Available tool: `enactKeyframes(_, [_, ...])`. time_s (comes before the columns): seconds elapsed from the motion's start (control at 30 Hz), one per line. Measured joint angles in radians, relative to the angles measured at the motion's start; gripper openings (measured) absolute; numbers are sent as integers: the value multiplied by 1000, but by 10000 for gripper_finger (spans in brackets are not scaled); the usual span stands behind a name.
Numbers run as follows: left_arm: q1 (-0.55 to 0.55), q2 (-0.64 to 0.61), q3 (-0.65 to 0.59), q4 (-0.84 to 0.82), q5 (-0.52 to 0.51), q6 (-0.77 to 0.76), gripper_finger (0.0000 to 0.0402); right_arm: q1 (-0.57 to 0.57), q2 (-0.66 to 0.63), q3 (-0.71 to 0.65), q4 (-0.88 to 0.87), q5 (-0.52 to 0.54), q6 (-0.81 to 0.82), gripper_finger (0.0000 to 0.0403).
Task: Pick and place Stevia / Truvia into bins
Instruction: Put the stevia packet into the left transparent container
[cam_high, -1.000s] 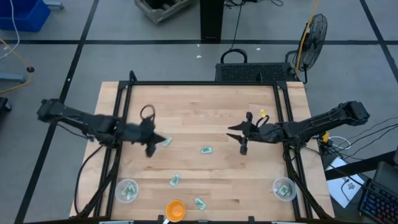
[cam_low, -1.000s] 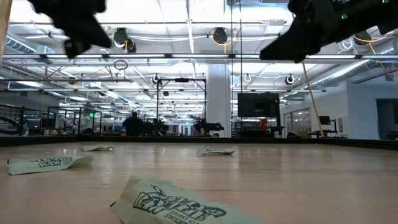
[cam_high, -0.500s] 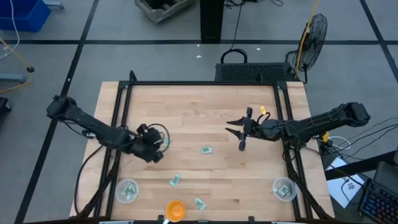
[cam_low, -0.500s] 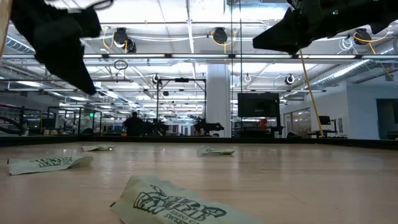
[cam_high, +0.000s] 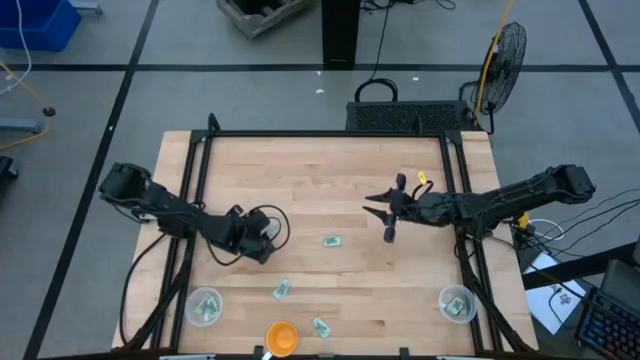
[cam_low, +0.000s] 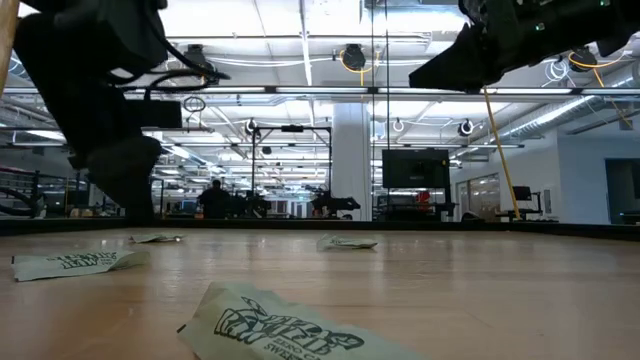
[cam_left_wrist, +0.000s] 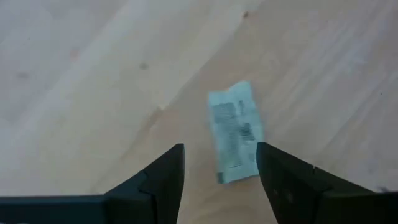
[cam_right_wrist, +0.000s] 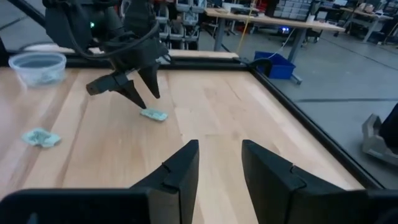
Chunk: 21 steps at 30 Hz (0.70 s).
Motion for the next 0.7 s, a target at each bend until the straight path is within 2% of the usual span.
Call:
enactKeyframes(0.17, [1, 64, 1, 83, 43, 35, 207, 1, 0, 0, -39, 0, 39, 114])
enactKeyframes(0.33, [1, 83, 5, 57, 46, 10, 190, 1, 0, 0, -49, 0, 56, 114])
enactKeyframes(0.43, [1, 77, 4, 57, 54, 5, 152, 1, 0, 0, -50, 0, 56, 114])
enactKeyframes(0.63, [10, 74, 3, 60, 75, 9, 40, 1, 0, 0, -48, 0, 56, 114])
enactKeyframes(0.7, [13, 74, 2, 65, 75, 10, 14, 1, 0, 0, -48, 0, 54, 114])
